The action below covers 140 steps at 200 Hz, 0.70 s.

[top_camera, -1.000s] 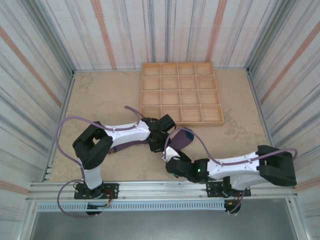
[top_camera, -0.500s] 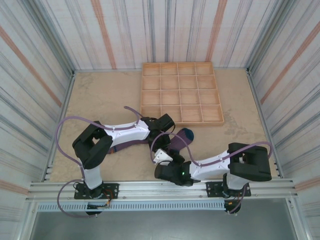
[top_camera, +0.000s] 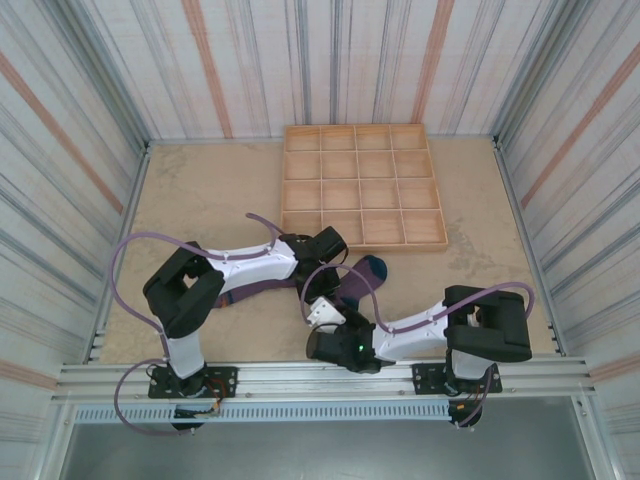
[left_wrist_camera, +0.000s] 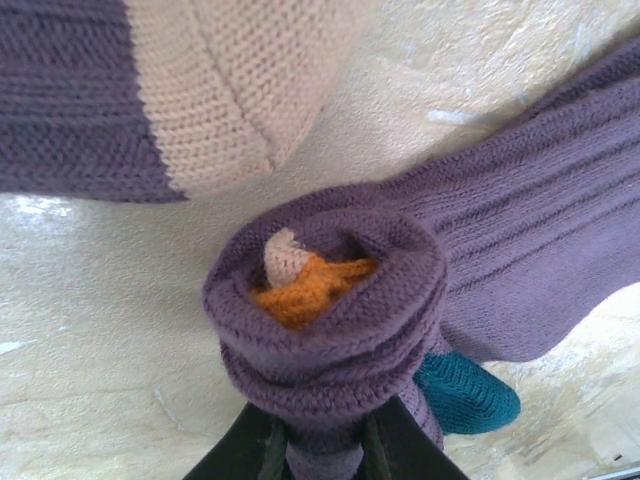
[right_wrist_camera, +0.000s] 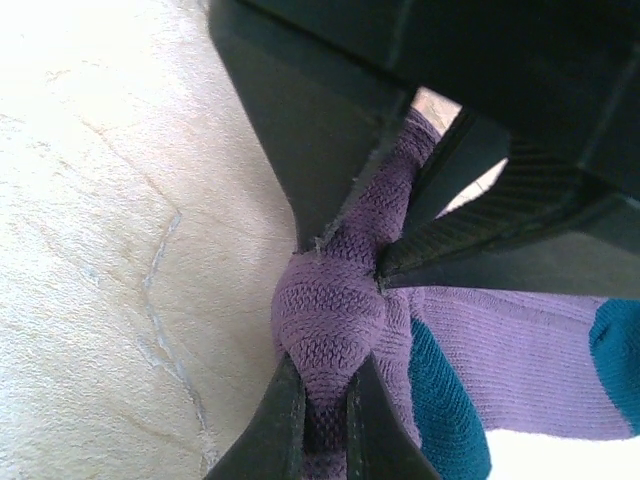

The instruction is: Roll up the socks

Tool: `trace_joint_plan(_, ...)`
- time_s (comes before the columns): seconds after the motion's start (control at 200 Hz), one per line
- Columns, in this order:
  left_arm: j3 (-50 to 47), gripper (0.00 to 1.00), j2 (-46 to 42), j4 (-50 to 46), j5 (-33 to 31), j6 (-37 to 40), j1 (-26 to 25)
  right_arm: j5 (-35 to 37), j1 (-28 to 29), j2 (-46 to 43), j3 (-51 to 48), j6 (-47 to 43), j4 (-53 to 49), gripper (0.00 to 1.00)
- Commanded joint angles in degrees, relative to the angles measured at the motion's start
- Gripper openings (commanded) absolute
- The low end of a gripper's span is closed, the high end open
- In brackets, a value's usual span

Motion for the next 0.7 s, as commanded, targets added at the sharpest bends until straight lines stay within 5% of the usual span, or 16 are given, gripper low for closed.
trace_joint_plan(0.0, -3.1, 0.12, 0.2, -1.2, 0.2, -0.2, 0.2, -5.7, -1.1, -1.2, -3.1, 3.2, 1.6, 0.0)
trace_joint_plan(0.07, -4.1, 0.19, -0.4, 0.4, 0.8, -0.6, 0.5, -7.2, -1.7, -2.1, -4.2, 4.1, 2.4, 0.0)
trace_joint_plan(0.336, -4.1, 0.77, -3.4, 0.2, -1.0, -0.2, 1.0, -16.5, -5.1, -8.2, -11.2, 9.1, 9.3, 0.0)
trace_joint_plan(0.696, -5.4, 0.96, -6.8, 3.2, -2.1, 0.9, 1.3, -28.8, -12.0, -15.3, -19.8, 14.6, 15.6, 0.0)
